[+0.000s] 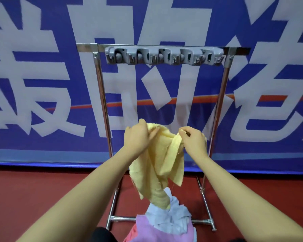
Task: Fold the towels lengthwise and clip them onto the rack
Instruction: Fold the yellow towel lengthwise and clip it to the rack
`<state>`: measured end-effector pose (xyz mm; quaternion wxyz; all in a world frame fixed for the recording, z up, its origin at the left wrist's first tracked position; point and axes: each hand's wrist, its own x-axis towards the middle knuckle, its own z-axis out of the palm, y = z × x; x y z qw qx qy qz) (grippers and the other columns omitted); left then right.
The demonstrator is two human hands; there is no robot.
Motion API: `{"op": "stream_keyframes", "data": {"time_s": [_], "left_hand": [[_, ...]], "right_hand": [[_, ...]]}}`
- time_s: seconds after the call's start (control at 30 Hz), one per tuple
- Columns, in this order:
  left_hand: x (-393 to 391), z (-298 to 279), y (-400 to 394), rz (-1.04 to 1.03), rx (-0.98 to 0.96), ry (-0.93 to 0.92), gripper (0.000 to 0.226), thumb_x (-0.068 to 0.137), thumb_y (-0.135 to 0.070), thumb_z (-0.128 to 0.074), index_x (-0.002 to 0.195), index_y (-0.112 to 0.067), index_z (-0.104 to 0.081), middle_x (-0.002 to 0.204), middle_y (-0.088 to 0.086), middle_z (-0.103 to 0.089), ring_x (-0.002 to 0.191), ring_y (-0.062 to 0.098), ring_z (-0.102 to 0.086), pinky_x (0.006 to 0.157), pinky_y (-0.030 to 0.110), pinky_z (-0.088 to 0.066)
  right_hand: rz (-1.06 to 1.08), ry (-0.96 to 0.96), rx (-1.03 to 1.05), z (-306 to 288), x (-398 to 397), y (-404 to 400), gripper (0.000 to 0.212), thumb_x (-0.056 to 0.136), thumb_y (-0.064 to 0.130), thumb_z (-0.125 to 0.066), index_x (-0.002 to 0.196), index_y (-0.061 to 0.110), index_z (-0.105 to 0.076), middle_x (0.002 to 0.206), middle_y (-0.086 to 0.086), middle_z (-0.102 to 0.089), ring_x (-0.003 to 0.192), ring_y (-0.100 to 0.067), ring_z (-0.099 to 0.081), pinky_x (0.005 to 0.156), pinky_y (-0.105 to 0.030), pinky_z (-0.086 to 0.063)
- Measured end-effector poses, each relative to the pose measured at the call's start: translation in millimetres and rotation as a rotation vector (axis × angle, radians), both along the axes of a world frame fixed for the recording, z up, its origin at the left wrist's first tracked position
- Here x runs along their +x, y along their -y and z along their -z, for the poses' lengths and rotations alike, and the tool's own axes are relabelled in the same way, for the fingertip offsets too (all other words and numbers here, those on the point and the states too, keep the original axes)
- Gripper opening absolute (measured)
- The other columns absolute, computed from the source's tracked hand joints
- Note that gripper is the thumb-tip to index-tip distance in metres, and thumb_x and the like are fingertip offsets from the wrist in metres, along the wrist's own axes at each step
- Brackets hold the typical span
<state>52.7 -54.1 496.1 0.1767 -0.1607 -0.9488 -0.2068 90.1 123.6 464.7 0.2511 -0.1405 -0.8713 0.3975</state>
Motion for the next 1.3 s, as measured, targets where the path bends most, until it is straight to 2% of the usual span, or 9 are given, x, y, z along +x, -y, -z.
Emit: {"op": "stream_keyframes", "data": {"time_s": [0.1, 0.2, 0.4, 0.57, 0.7, 0.83, 0.93, 1.17, 1.3], "left_hand": [[1, -1, 0, 0.098, 0.018, 0.055, 0.030, 0.095, -0.041, -0.036, 0.088, -0.012, -0.038, 0.070, 0.000, -0.053, 0.063, 0.018, -0.051, 0.087, 0.038, -0.033], [3, -3, -2, 0.201, 0.013, 0.072, 0.015, 0.095, -0.023, -0.031, 0.084, -0.013, -0.030, 0.061, -0.003, -0.043, 0.055, 0.016, -0.038, 0.085, 0.037, -0.036], [3, -7, -3, 0.219, 0.087, 0.051, 0.012, 0.089, -0.003, -0.031, 0.090, -0.013, -0.025, 0.063, 0.001, -0.043, 0.057, 0.020, -0.041, 0.048, 0.029, -0.028], [0, -15, -2, 0.288, 0.142, -0.013, 0.020, 0.089, -0.004, -0.033, 0.106, -0.013, -0.032, 0.078, 0.005, -0.059, 0.070, 0.027, -0.055, 0.066, 0.037, -0.041], [4, -25, -16, 0.433, 0.050, 0.006, 0.045, 0.089, -0.011, -0.040, 0.132, -0.018, -0.029, 0.084, -0.010, -0.062, 0.081, 0.017, -0.057, 0.088, 0.033, -0.029], [-2, -23, -21, 0.397, 0.128, -0.017, 0.035, 0.088, -0.015, -0.046, 0.123, -0.024, -0.045, 0.089, -0.007, -0.067, 0.085, 0.011, -0.058, 0.086, 0.032, -0.027], [-5, -25, -19, 0.339, 0.254, -0.027, 0.018, 0.085, -0.010, -0.045, 0.094, -0.021, -0.056, 0.077, -0.004, -0.064, 0.081, 0.015, -0.055, 0.080, 0.030, -0.023], [-7, -44, -16, 0.262, 0.344, -0.091, 0.026, 0.089, -0.009, -0.040, 0.103, -0.024, -0.056, 0.086, -0.002, -0.063, 0.090, 0.017, -0.048, 0.076, 0.028, -0.017], [-9, -51, -13, 0.210, 0.282, -0.175, 0.022, 0.091, -0.009, -0.039, 0.102, -0.019, -0.054, 0.085, -0.002, -0.064, 0.083, 0.017, -0.053, 0.077, 0.029, -0.023]], "right_hand": [[0.032, -0.060, 0.070, -13, 1, -2, 0.021, 0.094, 0.023, -0.050, 0.086, 0.025, -0.069, 0.078, 0.006, -0.067, 0.083, -0.017, -0.060, 0.093, -0.043, -0.037], [0.008, -0.099, -0.080, -21, -1, 1, 0.019, 0.093, 0.018, -0.051, 0.092, 0.027, -0.067, 0.085, 0.011, -0.067, 0.091, -0.016, -0.060, 0.098, -0.041, -0.035], [-0.019, -0.174, -0.280, -30, 0, 4, 0.023, 0.090, 0.010, -0.052, 0.096, 0.027, -0.067, 0.090, 0.012, -0.066, 0.099, -0.014, -0.059, 0.095, -0.040, -0.047], [-0.128, -0.173, -0.172, -40, -1, 9, 0.026, 0.090, 0.018, -0.054, 0.092, 0.044, -0.058, 0.084, 0.019, -0.064, 0.091, -0.015, -0.060, 0.096, -0.051, -0.043], [-0.311, -0.233, -0.246, -57, -2, 23, 0.022, 0.092, 0.007, -0.051, 0.102, 0.027, -0.049, 0.086, 0.007, -0.063, 0.082, -0.010, -0.058, 0.076, -0.031, -0.048], [-0.441, -0.227, -0.267, -72, 1, 30, 0.020, 0.092, 0.000, -0.049, 0.107, 0.013, -0.049, 0.086, 0.001, -0.061, 0.074, 0.008, -0.056, 0.066, -0.009, -0.045], [-0.444, -0.261, -0.278, -73, 1, 28, 0.022, 0.090, 0.004, -0.056, 0.107, 0.015, -0.048, 0.092, 0.000, -0.061, 0.082, 0.001, -0.058, 0.074, -0.015, -0.048], [-0.492, -0.036, -0.261, -50, 3, 14, 0.015, 0.086, 0.024, -0.066, 0.098, 0.016, -0.065, 0.093, 0.000, -0.069, 0.088, -0.012, -0.066, 0.076, -0.021, -0.051], [-0.409, -0.110, -0.309, -49, 1, 18, 0.015, 0.089, 0.023, -0.063, 0.087, 0.008, -0.068, 0.084, -0.013, -0.069, 0.075, -0.019, -0.064, 0.070, -0.029, -0.051]]}}
